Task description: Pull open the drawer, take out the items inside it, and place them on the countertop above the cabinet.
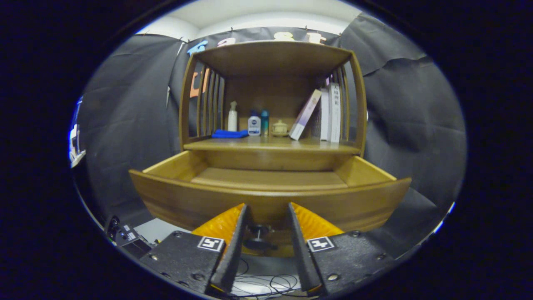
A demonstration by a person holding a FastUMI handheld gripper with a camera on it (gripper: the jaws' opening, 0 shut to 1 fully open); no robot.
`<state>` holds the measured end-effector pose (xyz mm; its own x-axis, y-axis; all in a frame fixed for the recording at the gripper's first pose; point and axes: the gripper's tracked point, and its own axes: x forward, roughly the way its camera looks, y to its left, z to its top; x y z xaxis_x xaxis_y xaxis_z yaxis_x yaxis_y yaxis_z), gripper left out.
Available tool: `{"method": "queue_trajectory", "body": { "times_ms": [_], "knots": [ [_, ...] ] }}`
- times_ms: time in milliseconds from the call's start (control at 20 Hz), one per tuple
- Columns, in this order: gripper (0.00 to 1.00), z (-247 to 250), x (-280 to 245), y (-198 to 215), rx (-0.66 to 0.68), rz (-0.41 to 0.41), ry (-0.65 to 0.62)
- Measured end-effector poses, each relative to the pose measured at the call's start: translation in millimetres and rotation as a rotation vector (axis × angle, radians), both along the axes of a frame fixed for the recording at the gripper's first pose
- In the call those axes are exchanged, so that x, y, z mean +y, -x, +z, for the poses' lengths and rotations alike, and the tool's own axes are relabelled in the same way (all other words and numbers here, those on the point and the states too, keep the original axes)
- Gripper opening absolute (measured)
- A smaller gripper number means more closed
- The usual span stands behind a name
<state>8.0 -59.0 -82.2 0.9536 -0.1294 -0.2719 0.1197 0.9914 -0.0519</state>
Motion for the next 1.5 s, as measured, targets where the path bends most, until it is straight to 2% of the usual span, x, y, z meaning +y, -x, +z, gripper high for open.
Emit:
{"method": "queue_trajectory", "body": {
  "times_ms": [100, 250, 450, 650, 900, 1250, 1500],
  "knots": [
    [0.71, 27.4, 0.8, 0.0, -0.024, 0.007, -0.017],
    [0.93, 53.7, 5.7, -10.9, -0.006, 0.049, -0.048],
    [1.0, 60.5, 2.5, -35.3, 0.061, 0.075, -0.026],
    [1.0, 37.5, 3.5, -58.8, 0.191, 0.066, -0.027],
    [1.0, 5.5, 2.7, -79.1, 0.365, 0.037, -0.146],
    [1.0, -21.8, 32.1, -111.9, 0.651, 0.086, -0.247],
    [0.99, -56.6, 33.9, -128.4, 0.827, 0.042, -0.249]
  ]
}}
